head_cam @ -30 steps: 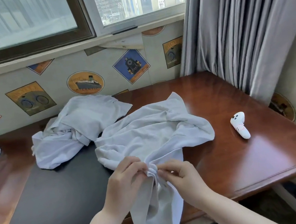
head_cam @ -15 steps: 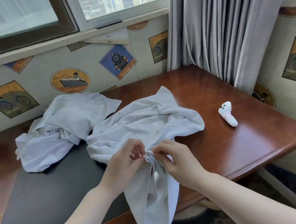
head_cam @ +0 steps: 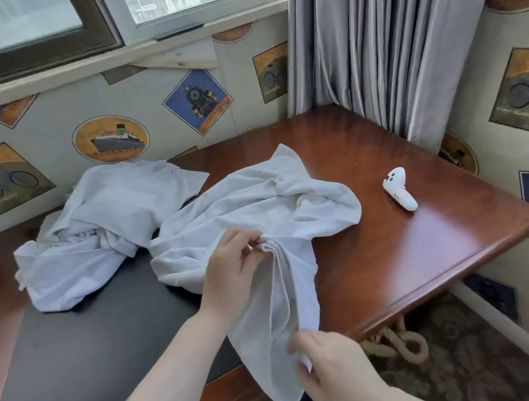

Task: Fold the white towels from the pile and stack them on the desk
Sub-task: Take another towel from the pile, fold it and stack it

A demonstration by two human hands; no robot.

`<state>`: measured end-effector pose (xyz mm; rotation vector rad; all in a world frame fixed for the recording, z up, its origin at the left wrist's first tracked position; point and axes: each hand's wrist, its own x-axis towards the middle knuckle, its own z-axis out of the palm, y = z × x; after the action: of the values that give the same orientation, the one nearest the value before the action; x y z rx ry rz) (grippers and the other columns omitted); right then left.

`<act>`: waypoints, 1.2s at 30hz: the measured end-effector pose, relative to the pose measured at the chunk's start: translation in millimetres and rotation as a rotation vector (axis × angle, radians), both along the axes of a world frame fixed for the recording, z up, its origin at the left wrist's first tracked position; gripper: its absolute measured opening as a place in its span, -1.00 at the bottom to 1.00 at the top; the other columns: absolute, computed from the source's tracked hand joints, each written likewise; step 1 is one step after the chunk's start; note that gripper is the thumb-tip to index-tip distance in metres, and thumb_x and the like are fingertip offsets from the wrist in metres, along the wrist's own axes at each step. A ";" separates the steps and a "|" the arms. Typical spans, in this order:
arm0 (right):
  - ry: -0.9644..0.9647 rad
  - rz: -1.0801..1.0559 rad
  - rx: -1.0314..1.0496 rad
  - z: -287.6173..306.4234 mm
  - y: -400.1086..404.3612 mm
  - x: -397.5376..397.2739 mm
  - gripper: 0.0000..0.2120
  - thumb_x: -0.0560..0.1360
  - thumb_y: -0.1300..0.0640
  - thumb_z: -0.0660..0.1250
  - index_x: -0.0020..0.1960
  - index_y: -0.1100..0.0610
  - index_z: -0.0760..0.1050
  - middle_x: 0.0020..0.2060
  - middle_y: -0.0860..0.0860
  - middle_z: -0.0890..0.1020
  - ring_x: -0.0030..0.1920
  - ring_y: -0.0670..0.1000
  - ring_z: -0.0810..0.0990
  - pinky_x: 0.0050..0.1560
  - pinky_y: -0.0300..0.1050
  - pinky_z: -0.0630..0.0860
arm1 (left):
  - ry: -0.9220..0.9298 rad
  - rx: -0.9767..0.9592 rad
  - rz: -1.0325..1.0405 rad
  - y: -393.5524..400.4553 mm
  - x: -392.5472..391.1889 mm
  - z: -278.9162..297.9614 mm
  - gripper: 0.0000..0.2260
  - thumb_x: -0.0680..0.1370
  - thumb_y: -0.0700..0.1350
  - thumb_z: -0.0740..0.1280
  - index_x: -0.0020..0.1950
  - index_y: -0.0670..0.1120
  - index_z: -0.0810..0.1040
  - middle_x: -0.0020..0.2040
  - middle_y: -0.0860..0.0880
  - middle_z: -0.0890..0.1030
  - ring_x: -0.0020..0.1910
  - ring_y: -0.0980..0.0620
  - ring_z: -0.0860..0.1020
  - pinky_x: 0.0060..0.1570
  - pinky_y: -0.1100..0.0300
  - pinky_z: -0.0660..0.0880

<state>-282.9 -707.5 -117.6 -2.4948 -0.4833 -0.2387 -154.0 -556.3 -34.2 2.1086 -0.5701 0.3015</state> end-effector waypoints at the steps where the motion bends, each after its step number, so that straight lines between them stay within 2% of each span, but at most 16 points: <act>1: 0.184 0.004 -0.087 -10.7 4.5 -5.0 -0.70 0.46 0.07 0.20 0.19 -0.02 0.33 0.03 -0.01 0.55 -0.18 0.15 0.56 -0.26 -0.08 0.40 | -0.011 -0.024 0.018 -1.4 1.3 0.1 -0.90 0.53 -0.20 0.39 -0.01 -0.01 0.58 -0.08 0.16 0.52 -0.16 0.16 0.49 -0.08 0.43 0.37; 3: 0.375 0.074 -0.299 -30.5 10.1 -8.1 -0.55 0.51 0.01 0.17 0.38 0.04 0.23 0.36 0.03 0.37 -0.15 0.25 0.53 -0.24 -0.02 0.37 | -0.024 -0.043 0.034 -3.4 3.1 -1.2 -0.83 0.53 -0.22 0.40 0.00 0.04 0.56 -0.07 0.17 0.52 -0.16 0.19 0.49 -0.08 0.44 0.37; 6: 0.343 0.097 -0.500 -29.2 13.7 -7.2 -0.39 0.46 -0.01 0.28 0.47 0.05 0.26 0.32 0.13 0.36 -0.45 0.17 0.31 -0.43 -0.10 0.19 | -0.027 -0.055 0.072 -5.6 8.0 -4.8 -0.88 0.53 -0.23 0.39 0.01 -0.03 0.58 -0.07 0.17 0.51 -0.16 0.22 0.48 -0.09 0.47 0.37; 7: 0.347 0.101 -0.536 -25.0 12.9 -7.8 -0.38 0.31 -0.09 0.41 0.36 -0.01 0.47 0.19 0.14 0.48 -0.55 0.14 0.25 -0.48 -0.16 0.12 | -0.023 -0.079 0.102 -6.5 11.1 -4.4 -0.89 0.54 -0.23 0.39 0.02 -0.06 0.58 -0.07 0.16 0.51 -0.16 0.23 0.48 -0.10 0.48 0.36; 8: 0.372 0.086 -0.629 -13.6 13.6 -9.3 -0.44 0.07 -0.15 0.51 0.07 -0.07 0.66 0.02 0.09 0.56 -0.64 0.12 0.23 -0.52 -0.23 0.05 | -0.020 -0.104 0.134 -8.0 14.6 -2.5 -0.89 0.54 -0.23 0.38 0.03 -0.07 0.59 -0.06 0.15 0.52 -0.15 0.24 0.48 -0.11 0.50 0.35; 10: 0.258 0.029 -0.735 -4.0 10.7 -8.8 -0.63 -0.20 -0.16 0.51 -0.42 -0.07 0.64 -0.19 -0.04 0.63 -0.73 -0.02 0.21 -0.54 -0.25 -0.05 | -0.035 -0.126 0.173 -13.4 22.5 5.8 -0.90 0.55 -0.22 0.37 0.05 -0.09 0.60 -0.07 0.12 0.51 -0.16 0.26 0.48 -0.13 0.53 0.34; 13: 0.299 0.028 -0.750 7.6 -3.9 -7.3 -0.81 0.13 -0.16 0.33 -0.37 -0.09 0.61 -0.38 -0.24 0.57 -0.64 -0.08 0.20 -0.55 -0.22 -0.01 | -0.078 -0.174 0.219 -23.2 35.7 27.4 -0.90 0.56 -0.22 0.36 0.06 -0.14 0.60 -0.05 0.04 0.51 -0.17 0.24 0.48 -0.15 0.52 0.34; 15: 0.171 0.061 -0.700 19.3 -20.9 -2.6 -0.78 0.39 -0.03 0.13 -0.19 -0.14 0.56 -0.35 -0.29 0.54 -0.57 -0.17 0.39 -0.57 -0.29 0.13 | -0.112 -0.210 0.264 -29.0 46.4 45.9 -0.90 0.56 -0.22 0.36 0.06 -0.15 0.60 -0.03 0.00 0.51 -0.20 0.20 0.48 -0.17 0.54 0.34; 17: 0.026 0.255 -0.515 54.1 -40.9 11.6 -0.72 0.55 0.27 -0.04 -0.02 0.00 0.39 -0.20 -0.32 0.51 -0.38 -0.30 0.50 -0.35 -0.49 0.36 | -0.145 -0.233 0.314 -33.8 59.9 67.6 -0.89 0.57 -0.20 0.35 0.07 -0.15 0.60 -0.01 -0.02 0.51 -0.20 0.15 0.48 -0.18 0.56 0.34; 19: -0.077 0.504 -0.410 92.1 -60.1 35.1 -0.77 0.62 0.39 -0.04 0.03 0.18 0.35 -0.22 -0.25 0.50 -0.21 -0.21 0.50 -0.04 -0.54 0.35 | -0.183 -0.254 0.352 -36.2 73.7 93.7 -0.88 0.57 -0.19 0.35 0.08 -0.16 0.60 -0.01 -0.02 0.51 -0.21 0.14 0.47 -0.18 0.56 0.34; 21: -0.219 0.567 -0.489 133.0 -69.4 44.4 -0.74 0.64 0.19 0.05 0.21 0.19 0.45 -0.20 -0.09 0.46 -0.10 0.06 0.47 -0.07 -0.30 0.43 | -0.235 -0.292 0.372 -35.1 88.6 127.0 -0.91 0.57 -0.20 0.35 0.06 -0.15 0.60 -0.04 -0.02 0.50 -0.23 0.17 0.45 -0.19 0.50 0.33; 22: -0.297 0.510 -0.514 155.1 -75.0 49.7 -0.69 0.61 0.05 0.04 0.21 0.05 0.50 -0.16 -0.06 0.52 -0.10 0.09 0.51 -0.21 -0.25 0.42 | -0.261 -0.314 0.388 -33.4 95.5 147.0 -0.92 0.57 -0.20 0.36 0.05 -0.14 0.59 -0.06 -0.01 0.49 -0.24 0.15 0.44 -0.20 0.44 0.32; 24: -0.409 0.389 -0.567 212.3 -86.1 61.5 -0.60 0.51 -0.10 -0.03 0.06 -0.03 0.54 -0.14 -0.05 0.58 -0.17 0.05 0.56 -0.23 -0.17 0.42 | -0.319 -0.349 0.441 -25.6 109.5 193.1 -0.92 0.57 -0.19 0.35 0.04 -0.14 0.59 -0.09 -0.01 0.49 -0.20 0.05 0.44 -0.17 0.32 0.29; 28: -0.609 0.316 -0.484 330.2 -115.2 101.7 -0.89 0.54 -0.09 0.26 -0.03 -0.07 0.42 -0.11 -0.12 0.56 -0.26 0.08 0.50 -0.34 -0.08 0.40 | -0.387 -0.440 0.583 7.6 128.9 293.0 -0.83 0.58 -0.17 0.34 0.11 -0.21 0.60 0.03 -0.12 0.53 0.04 -0.09 0.50 -0.02 0.26 0.31; 33: -0.489 0.133 -0.472 479.5 -137.4 141.0 -0.68 0.56 -0.29 0.19 0.28 -0.25 0.38 -0.09 -0.41 0.48 -0.20 -0.34 0.44 -0.11 -0.27 0.38 | -0.494 -0.493 0.637 51.2 128.1 399.5 -0.81 0.58 -0.15 0.35 0.13 -0.22 0.61 0.09 -0.21 0.61 0.09 -0.18 0.55 0.06 0.10 0.40; 36: -0.389 0.137 -0.204 552.7 -143.4 155.6 -0.78 0.55 -0.13 0.32 0.08 -0.01 0.56 -0.19 -0.22 0.55 -0.16 -0.14 0.49 -0.05 -0.24 0.42 | -0.534 -0.563 0.595 59.7 110.5 450.2 -0.87 0.59 -0.12 0.33 0.04 -0.16 0.60 0.01 -0.16 0.64 0.05 -0.16 0.56 0.08 -0.04 0.46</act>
<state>-127.3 -850.9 435.2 -2.6027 -0.8716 -0.6555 -43.5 -496.6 416.0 1.5862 -0.1010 1.2341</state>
